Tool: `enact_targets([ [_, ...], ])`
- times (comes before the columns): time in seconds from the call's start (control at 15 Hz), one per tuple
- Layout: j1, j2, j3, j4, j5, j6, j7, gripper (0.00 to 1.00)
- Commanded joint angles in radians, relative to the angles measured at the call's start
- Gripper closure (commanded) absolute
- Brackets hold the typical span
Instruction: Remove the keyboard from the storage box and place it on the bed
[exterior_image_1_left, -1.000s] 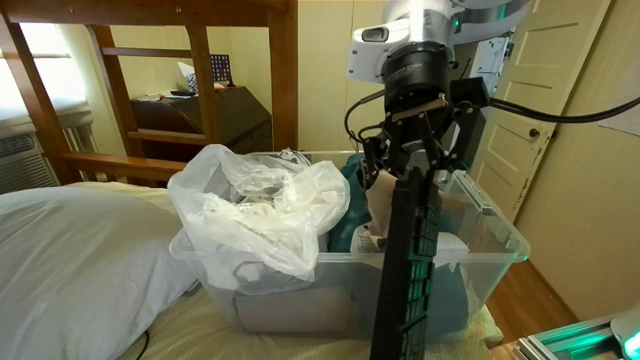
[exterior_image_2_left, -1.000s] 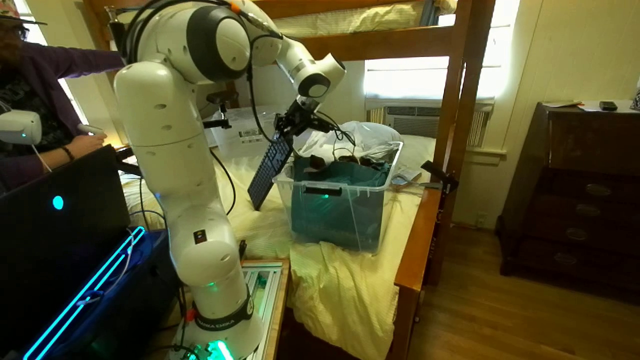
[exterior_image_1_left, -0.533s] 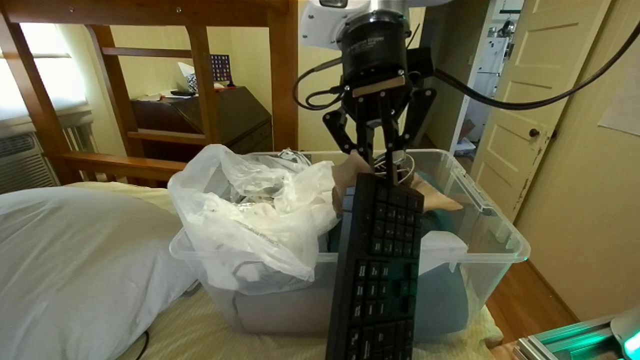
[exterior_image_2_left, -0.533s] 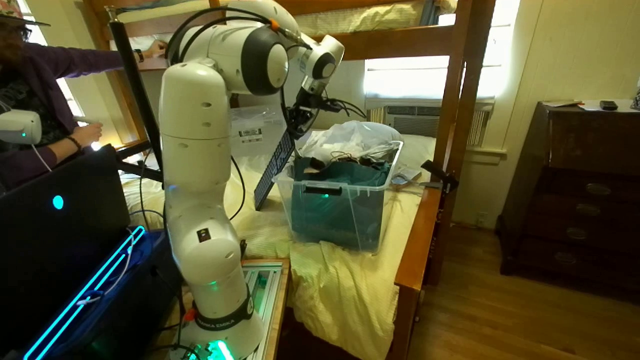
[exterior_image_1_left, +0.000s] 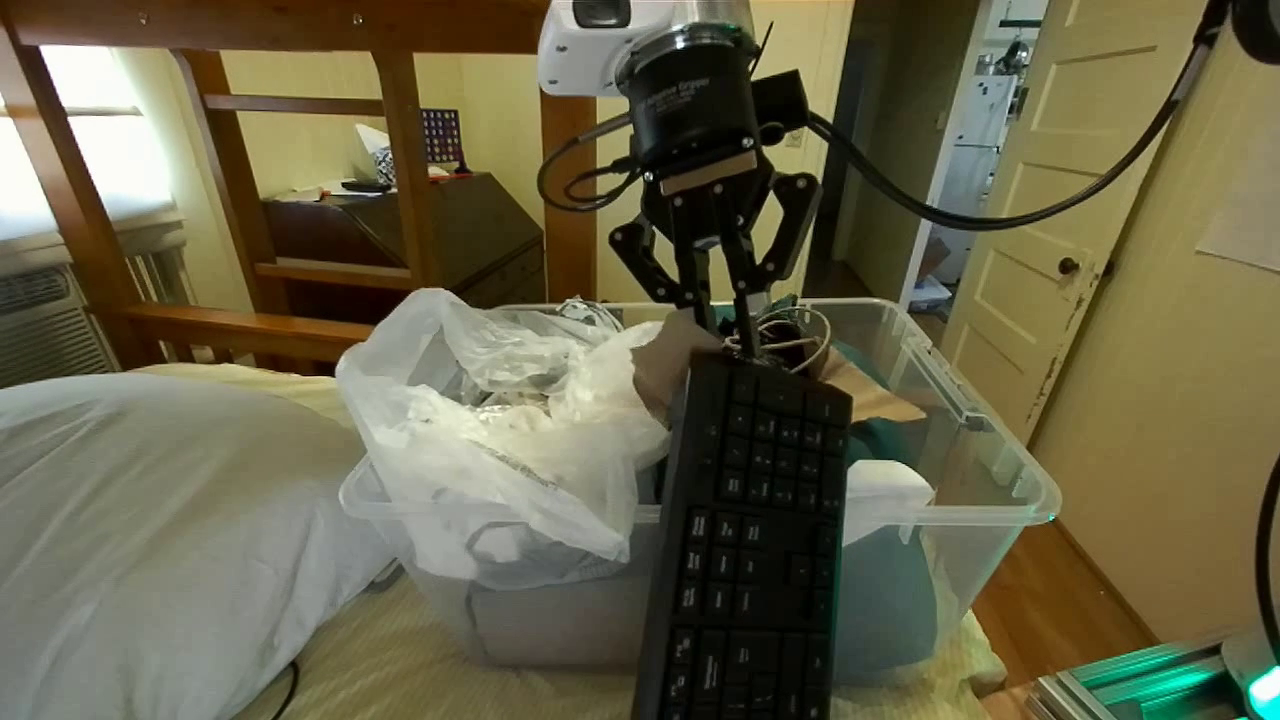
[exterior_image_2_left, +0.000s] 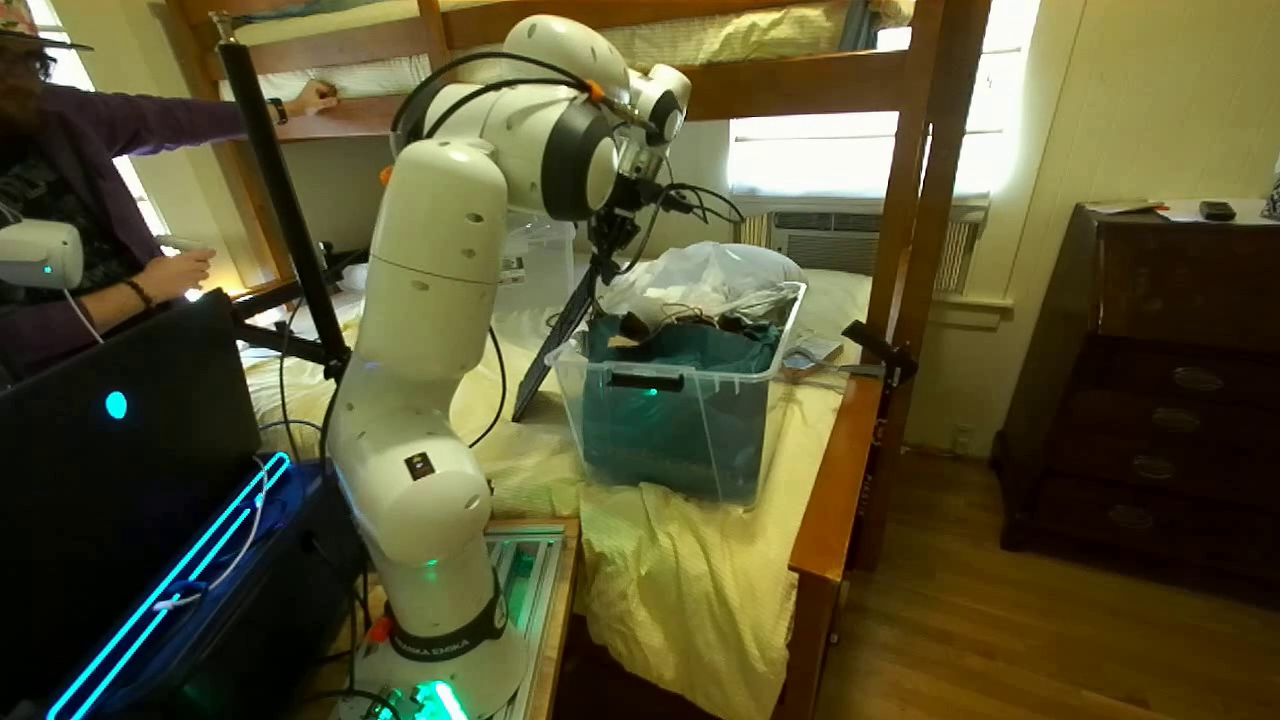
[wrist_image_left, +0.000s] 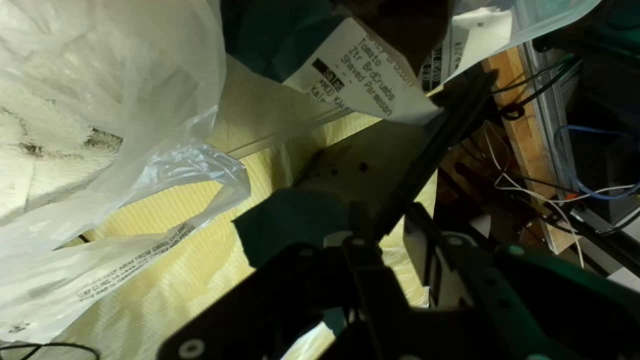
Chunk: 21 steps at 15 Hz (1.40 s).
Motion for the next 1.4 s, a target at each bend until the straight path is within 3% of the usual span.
enact_targets([
  [0.0,0.033,0.049,-0.015,0.114,-0.012,-0.038,0.010,0.49],
  [0.47,-0.009,-0.011,-0.035,0.079,0.083,-0.058,0.140,0.02],
  [0.93,-0.110,-0.115,-0.024,-0.130,0.393,0.122,0.299,0.00],
  [1.07,-0.113,-0.167,-0.036,-0.197,0.370,0.165,0.375,0.00],
  [1.13,-0.102,-0.071,-0.020,-0.081,0.339,0.108,0.317,0.00],
  [1.33,-0.110,-0.115,-0.022,-0.140,0.338,0.137,0.358,0.00],
])
